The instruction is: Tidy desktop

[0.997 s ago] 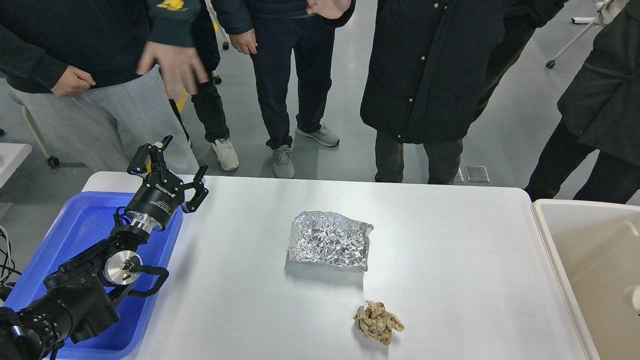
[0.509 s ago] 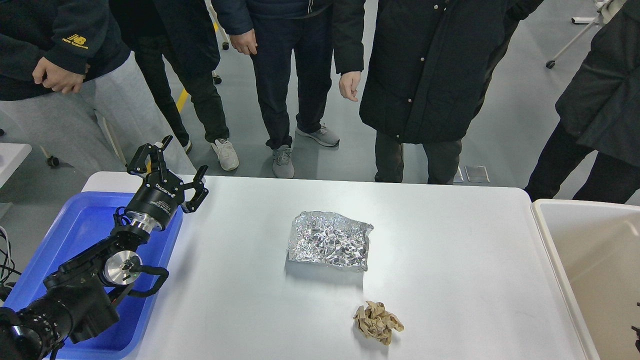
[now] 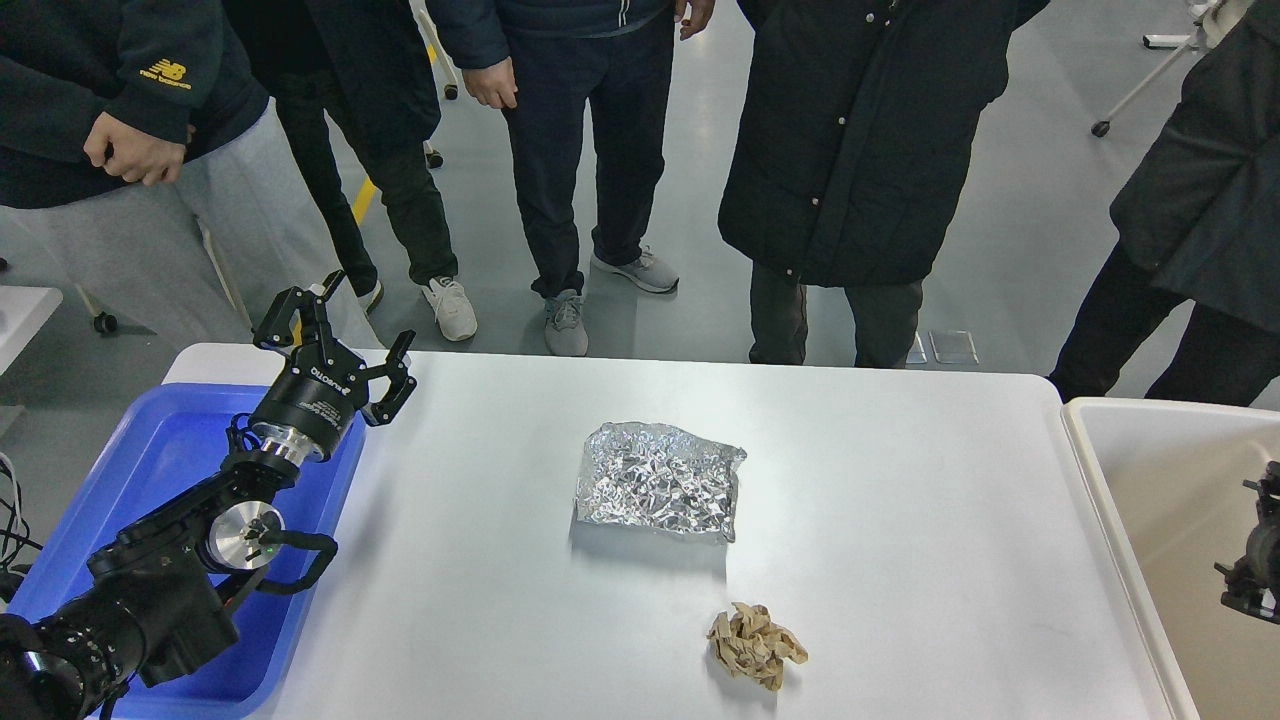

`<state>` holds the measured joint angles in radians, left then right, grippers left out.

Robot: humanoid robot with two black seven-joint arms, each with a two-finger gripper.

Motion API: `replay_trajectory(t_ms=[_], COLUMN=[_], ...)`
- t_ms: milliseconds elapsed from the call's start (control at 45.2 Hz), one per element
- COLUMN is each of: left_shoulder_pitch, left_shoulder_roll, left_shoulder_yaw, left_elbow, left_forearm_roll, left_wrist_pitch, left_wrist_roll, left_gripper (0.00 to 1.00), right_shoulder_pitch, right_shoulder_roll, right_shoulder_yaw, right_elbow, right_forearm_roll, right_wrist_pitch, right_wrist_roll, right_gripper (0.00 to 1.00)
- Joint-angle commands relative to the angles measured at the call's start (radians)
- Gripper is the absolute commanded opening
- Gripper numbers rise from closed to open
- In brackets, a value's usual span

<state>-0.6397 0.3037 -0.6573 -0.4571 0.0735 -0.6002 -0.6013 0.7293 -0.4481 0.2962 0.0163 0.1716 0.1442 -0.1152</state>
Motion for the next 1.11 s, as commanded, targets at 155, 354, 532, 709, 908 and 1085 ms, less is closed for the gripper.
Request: replay_trajectory(t_ms=[155, 354, 532, 709, 908, 1085], left_shoulder_pitch=[0.000, 0.000, 0.000, 0.000, 0.000, 0.000], left_shoulder_roll=[0.000, 0.000, 0.000, 0.000, 0.000, 0.000], left_shoulder_yaw=[0.001, 0.001, 0.001, 0.001, 0.001, 0.001], left_elbow=[0.000, 0.000, 0.000, 0.000, 0.000, 0.000], left_forearm_roll=[0.000, 0.000, 0.000, 0.000, 0.000, 0.000], left_wrist_pitch=[0.000, 0.000, 0.000, 0.000, 0.000, 0.000], left_wrist_roll=[0.000, 0.000, 0.000, 0.000, 0.000, 0.000], left_gripper=[1.00, 1.00, 1.00, 1.00, 1.00, 1.00], right_shoulder_pitch=[0.079, 0.078, 0.074, 0.074, 0.064, 0.022], right_shoulder_roll=[-0.165, -0.213, -0.175, -0.075, 0.017, 0.084], right_shoulder_yaw=[0.253, 0.375, 0.531, 0.584, 0.587, 0.587], right_elbow=[0.477, 0.715, 0.835, 0.886, 0.884, 0.877], right_forearm_roll=[-0.001, 0.000, 0.002, 0.000, 0.000, 0.000], right_wrist_pitch=[0.005, 0.008, 0.075, 0.107, 0.109, 0.117], right_wrist_roll=[0.000, 0.006, 0.009, 0.011, 0.011, 0.011], right_gripper=[1.00, 1.00, 1.00, 1.00, 1.00, 1.00])
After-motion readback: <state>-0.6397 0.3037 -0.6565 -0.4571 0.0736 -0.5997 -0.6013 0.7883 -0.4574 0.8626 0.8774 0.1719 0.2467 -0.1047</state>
